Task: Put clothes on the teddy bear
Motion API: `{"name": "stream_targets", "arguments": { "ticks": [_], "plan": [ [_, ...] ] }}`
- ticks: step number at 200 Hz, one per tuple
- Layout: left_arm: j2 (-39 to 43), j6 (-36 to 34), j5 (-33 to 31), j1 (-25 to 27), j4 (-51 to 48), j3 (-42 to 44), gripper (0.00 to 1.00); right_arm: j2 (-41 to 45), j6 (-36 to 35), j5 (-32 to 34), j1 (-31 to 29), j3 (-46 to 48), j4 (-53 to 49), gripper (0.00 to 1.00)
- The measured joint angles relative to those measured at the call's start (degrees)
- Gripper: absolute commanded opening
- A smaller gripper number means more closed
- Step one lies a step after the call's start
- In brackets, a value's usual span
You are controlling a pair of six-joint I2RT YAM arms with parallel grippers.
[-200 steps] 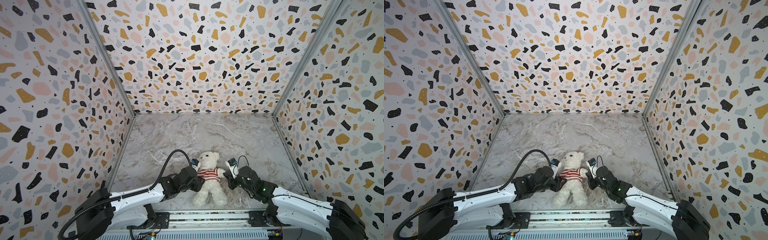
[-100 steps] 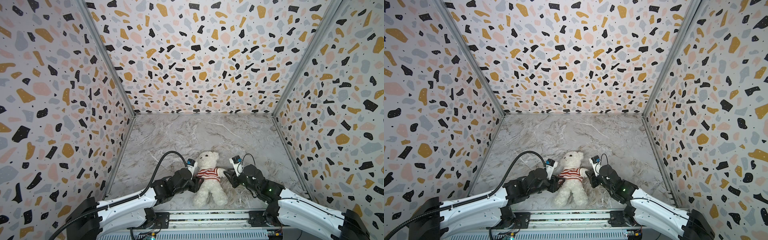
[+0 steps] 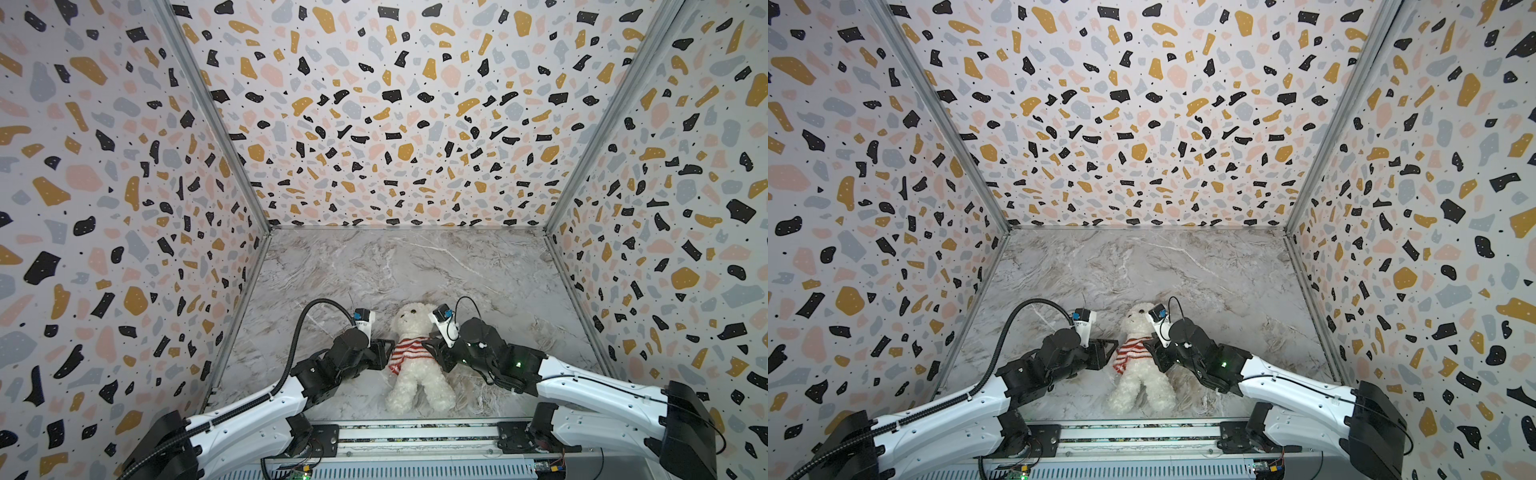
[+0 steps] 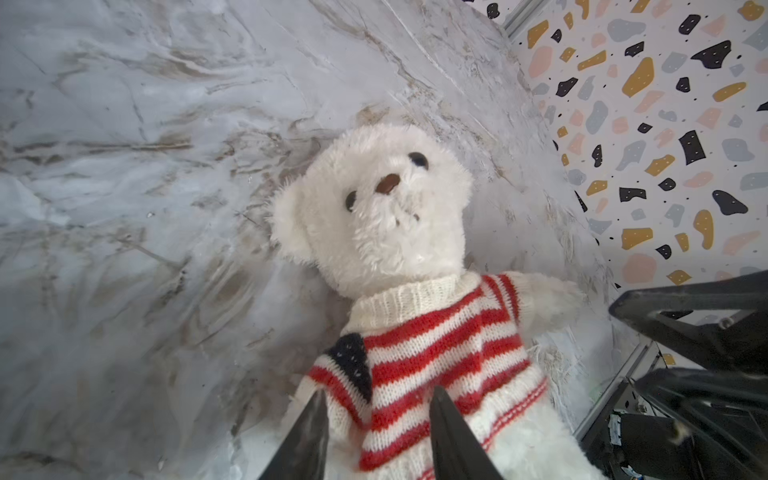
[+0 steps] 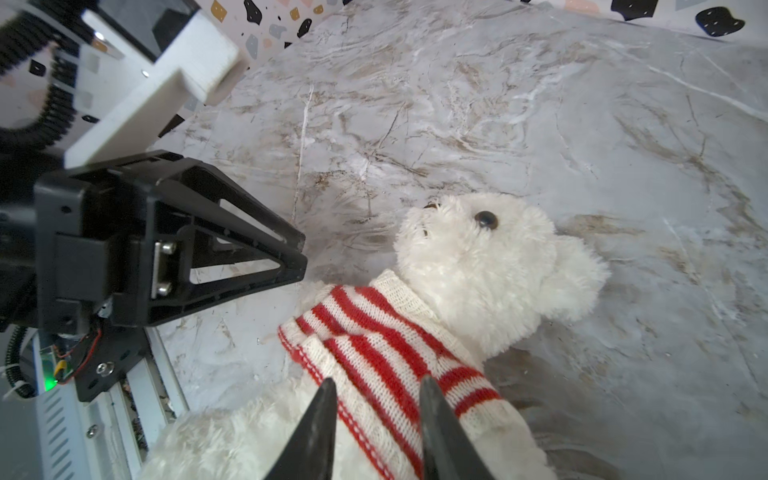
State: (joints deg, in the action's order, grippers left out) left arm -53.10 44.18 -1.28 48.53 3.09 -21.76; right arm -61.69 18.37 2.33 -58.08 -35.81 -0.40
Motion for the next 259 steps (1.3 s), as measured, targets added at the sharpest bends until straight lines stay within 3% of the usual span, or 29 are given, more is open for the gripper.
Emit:
{"name": "stream_targets", "arguments": {
  "ticks": [54,129,179,216,259],
  "plan": [
    [-7.85,0.20,2.73,1.66,4.59,0.11,0.41,-4.24,1.97,-0.07,-0.07,0.31,-1.92,0.20],
    [-12.00,2.14,2.69,9.84,10.29,1.36,0.39,2.19,7.50,-0.42,-0.07,8.85,-2.86,0.13],
    [-16.22,3.02,2.05,12.81,12.92,1.66,0.39,10.43,11.41,0.07,-0.17,12.37,-6.40,0.14],
    [-17.33,2.97,1.55,14.03,13.64,1.66,0.39,10.29,11.08,1.31,-0.48,9.62,-9.86,0.21],
    [-17.31,2.75,0.28,14.60,13.62,1.57,0.39,1.73,7.56,1.97,-0.55,-0.42,-7.82,0.22]
  ]
}}
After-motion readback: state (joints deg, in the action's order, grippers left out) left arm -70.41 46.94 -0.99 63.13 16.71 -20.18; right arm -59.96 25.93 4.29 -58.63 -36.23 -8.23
